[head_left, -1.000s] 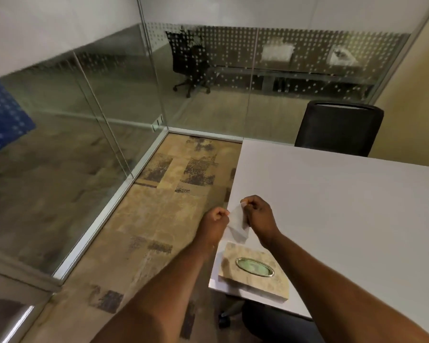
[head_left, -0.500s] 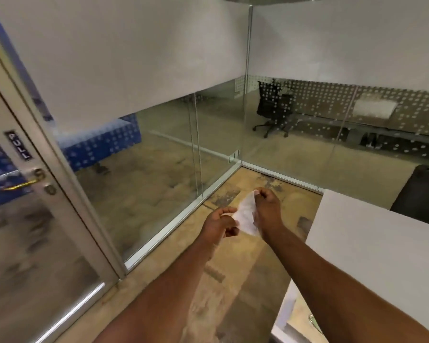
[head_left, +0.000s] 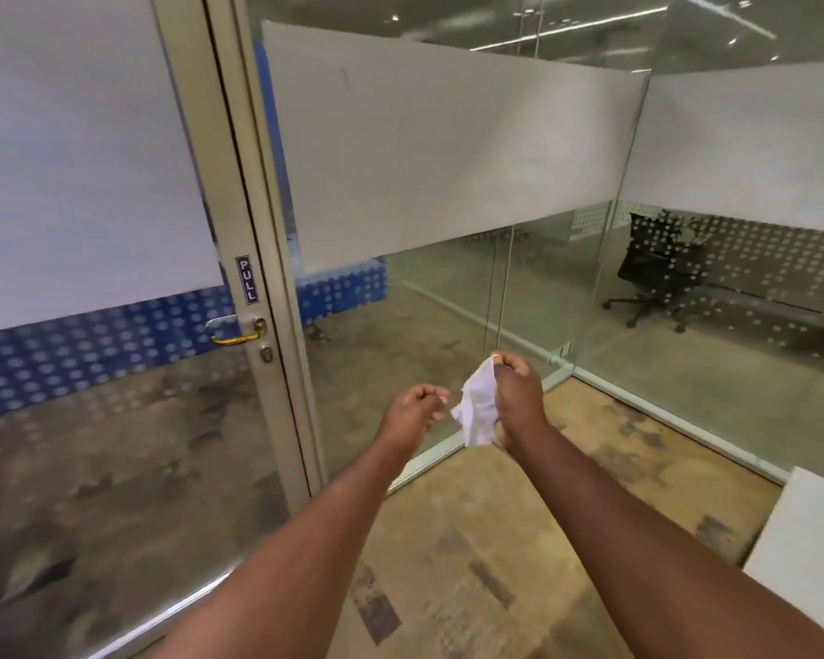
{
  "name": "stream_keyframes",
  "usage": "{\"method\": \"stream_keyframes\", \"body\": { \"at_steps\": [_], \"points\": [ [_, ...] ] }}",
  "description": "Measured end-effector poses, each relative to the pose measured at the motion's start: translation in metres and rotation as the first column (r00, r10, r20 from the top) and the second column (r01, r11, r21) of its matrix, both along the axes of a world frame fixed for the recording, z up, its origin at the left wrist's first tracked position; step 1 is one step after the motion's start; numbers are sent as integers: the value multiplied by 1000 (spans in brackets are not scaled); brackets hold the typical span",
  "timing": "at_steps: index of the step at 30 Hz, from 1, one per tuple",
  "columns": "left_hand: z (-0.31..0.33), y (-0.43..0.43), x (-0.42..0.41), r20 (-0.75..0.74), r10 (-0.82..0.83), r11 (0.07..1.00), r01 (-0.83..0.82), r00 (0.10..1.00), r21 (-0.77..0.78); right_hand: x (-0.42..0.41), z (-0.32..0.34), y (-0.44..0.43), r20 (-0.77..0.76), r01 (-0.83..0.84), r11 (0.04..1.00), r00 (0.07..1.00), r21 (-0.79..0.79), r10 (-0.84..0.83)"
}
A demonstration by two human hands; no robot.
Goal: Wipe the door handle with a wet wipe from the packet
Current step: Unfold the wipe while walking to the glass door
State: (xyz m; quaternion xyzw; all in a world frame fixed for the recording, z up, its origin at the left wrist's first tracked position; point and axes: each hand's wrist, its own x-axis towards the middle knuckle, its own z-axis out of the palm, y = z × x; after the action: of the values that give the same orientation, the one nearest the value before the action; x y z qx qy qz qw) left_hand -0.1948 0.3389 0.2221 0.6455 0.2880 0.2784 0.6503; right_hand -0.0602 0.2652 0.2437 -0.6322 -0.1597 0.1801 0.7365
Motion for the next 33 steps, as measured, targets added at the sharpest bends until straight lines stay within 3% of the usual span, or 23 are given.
{"method": "stream_keyframes", "body": {
  "at_steps": [4, 9, 14, 22, 28, 33],
  "points": [
    [16, 23, -32, 47, -11, 996, 7, 999, 88, -33, 7, 39, 22, -82, 996, 996, -17, 83],
    [23, 51, -65, -22, 67, 988, -63, 998, 143, -69, 13, 78, 23, -204, 979, 979, 2, 204],
    [30, 72, -88, 28, 197, 980, -197, 980, 13, -84, 13, 105, 69, -300, 954, 951, -21, 301],
    [36, 105, -99, 84, 175, 970, -157, 981, -187, -88, 7, 159, 99, -476, 875, 870, -82, 483],
    [40, 166, -107, -2, 215, 974, -215, 977, -76, -74, 9, 216, 91, -614, 776, 773, -142, 628],
    [53, 223, -103, -293, 252, 960, -199, 922, 199, -54, 21, 264, 57, -729, 669, 669, -145, 741]
  ]
}}
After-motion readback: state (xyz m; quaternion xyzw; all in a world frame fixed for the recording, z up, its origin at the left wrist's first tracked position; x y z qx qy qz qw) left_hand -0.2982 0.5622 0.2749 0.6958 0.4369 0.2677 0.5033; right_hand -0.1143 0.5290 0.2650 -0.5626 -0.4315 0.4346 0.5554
